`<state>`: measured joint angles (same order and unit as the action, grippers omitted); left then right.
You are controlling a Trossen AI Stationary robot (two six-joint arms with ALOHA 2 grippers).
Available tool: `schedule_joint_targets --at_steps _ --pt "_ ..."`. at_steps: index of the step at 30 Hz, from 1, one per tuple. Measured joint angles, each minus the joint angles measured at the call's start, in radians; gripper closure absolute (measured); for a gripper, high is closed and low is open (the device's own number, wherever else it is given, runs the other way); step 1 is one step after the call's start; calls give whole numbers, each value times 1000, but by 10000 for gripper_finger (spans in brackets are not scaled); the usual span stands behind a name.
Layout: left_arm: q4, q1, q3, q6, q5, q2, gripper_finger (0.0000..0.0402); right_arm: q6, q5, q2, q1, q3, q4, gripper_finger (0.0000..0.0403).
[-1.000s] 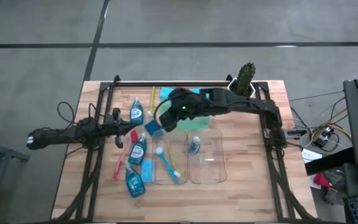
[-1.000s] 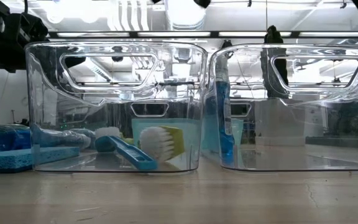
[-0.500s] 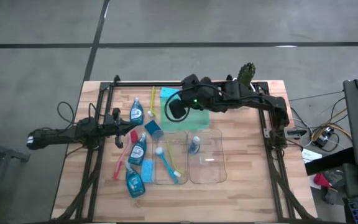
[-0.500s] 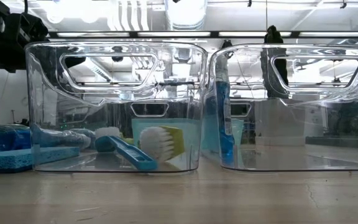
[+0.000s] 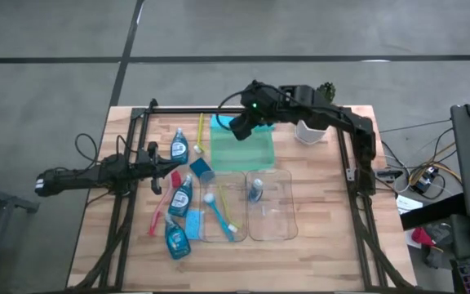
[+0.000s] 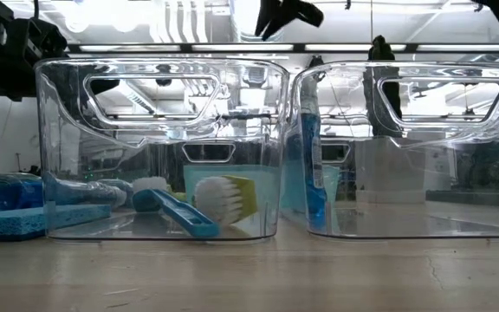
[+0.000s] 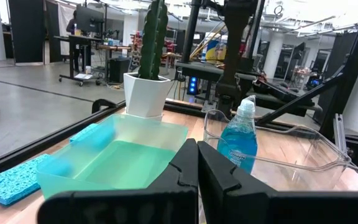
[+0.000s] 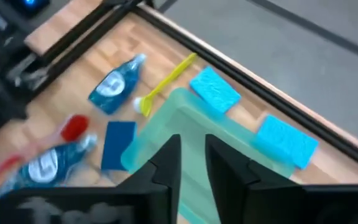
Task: Pick & Place Kitchen Sink Supplies
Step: Put the blue sponge into the green bin
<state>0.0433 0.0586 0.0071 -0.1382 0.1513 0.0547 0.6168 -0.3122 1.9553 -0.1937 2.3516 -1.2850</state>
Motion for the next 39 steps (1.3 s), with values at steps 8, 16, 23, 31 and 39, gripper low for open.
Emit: schedule_joint_targets --at_steps 8,16,23,31,39 --pt "0 0 0 0 0 0 401 114 5 29 -139 -5 8 261" --pt "0 0 0 0 0 0 401 121 3 94 -219 -7 97 227" --pt "0 0 0 0 0 0 401 239 -130 187 -236 -7 60 224" --pt "0 0 0 0 0 0 401 261 -90 291 -236 -7 68 218" --pt "0 0 0 0 0 0 401 266 -43 377 -251 -7 66 218"
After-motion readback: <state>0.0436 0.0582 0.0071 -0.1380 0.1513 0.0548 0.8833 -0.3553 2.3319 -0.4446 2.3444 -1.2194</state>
